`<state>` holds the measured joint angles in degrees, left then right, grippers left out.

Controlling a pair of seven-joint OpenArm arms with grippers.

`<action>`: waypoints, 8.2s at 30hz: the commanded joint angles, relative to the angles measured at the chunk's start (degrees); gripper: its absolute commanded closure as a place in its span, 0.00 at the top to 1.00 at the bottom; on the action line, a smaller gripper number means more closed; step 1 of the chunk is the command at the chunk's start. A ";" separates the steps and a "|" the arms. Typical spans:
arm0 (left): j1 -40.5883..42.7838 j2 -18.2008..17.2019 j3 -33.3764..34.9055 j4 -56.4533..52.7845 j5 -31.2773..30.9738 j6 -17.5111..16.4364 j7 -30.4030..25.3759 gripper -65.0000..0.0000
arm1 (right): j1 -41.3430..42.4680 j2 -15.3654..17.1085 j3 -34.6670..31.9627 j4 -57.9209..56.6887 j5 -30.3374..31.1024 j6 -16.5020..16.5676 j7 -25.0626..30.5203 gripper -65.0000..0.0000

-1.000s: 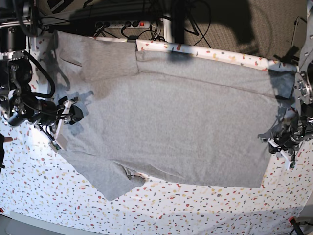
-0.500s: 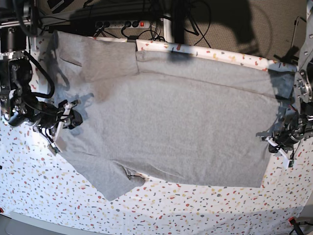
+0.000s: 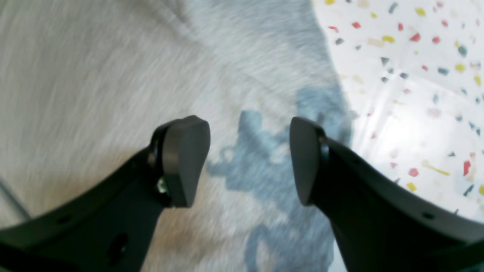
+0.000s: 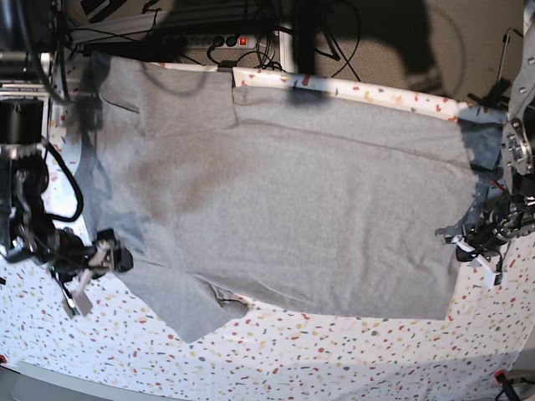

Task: Fold the T-shirt properly
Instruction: 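Move both grippers along the shirt sides toward the hem, then grasp the shirt's side edges near the hem with both grippers, then lift the hem and fold it over toward the collar with both grippers, then release the folded hem and raise both grippers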

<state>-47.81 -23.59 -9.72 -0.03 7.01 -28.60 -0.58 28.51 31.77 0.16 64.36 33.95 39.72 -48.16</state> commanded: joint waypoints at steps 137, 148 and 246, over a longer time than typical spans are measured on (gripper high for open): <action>9.99 -8.81 0.00 16.44 -22.49 -11.40 8.44 0.00 | -33.81 2.03 25.00 32.41 8.26 0.28 2.03 0.00; 32.04 -9.03 0.00 53.51 -34.73 -11.40 6.97 0.00 | -34.42 2.03 25.00 32.46 8.33 0.28 1.03 0.00; 44.61 -3.91 -10.82 71.06 -41.51 -4.79 20.72 0.53 | 7.80 -14.01 3.93 -24.11 -13.11 0.28 -3.74 0.38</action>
<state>-2.22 -26.20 -20.16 70.06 -33.47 -33.15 21.47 35.22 17.74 4.19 39.86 20.67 39.70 -50.43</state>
